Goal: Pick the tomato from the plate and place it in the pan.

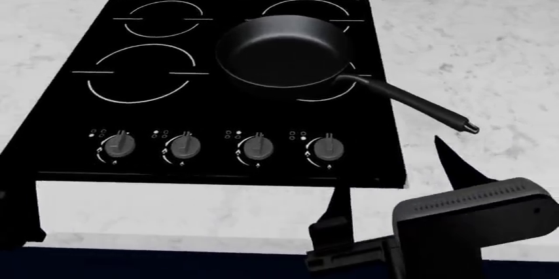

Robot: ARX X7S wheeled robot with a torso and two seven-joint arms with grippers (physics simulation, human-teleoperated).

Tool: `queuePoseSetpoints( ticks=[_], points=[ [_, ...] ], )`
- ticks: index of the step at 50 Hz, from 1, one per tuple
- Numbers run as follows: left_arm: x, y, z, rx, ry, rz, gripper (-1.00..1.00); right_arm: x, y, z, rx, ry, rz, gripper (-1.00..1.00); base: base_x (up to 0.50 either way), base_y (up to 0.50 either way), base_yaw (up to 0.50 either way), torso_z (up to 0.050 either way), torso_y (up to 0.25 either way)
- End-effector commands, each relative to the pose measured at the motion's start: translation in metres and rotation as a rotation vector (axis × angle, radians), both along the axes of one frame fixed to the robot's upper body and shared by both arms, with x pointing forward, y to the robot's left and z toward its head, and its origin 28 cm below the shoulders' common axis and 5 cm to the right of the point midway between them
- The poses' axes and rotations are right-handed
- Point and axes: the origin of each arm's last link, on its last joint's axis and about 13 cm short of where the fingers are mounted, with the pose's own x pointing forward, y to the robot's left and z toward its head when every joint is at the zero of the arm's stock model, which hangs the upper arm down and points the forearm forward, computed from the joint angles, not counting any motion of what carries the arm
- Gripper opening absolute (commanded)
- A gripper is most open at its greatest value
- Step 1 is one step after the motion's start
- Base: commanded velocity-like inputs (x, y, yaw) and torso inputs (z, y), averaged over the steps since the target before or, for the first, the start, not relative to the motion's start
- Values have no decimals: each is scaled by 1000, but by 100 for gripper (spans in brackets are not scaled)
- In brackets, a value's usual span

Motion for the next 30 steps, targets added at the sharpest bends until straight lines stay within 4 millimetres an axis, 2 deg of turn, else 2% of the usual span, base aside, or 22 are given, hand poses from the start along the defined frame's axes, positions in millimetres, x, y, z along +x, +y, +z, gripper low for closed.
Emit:
queuePoseSetpoints(
  ticks=[1, 19, 30],
  points=[
    [-3, 1, -1, 10, -2, 8, 100, -1, -1, 3, -24, -22, -31, 100, 0, 500, 0, 0, 0],
    [0, 0, 3, 21, -4, -8, 100, 2, 1, 3, -12, -29, -42, 100, 0, 500, 0, 0, 0],
    [-3, 0, 3, 9, 0, -14, 100, 2, -6, 18, -15, -91, -89, 100, 0, 500, 0, 0, 0]
  ],
)
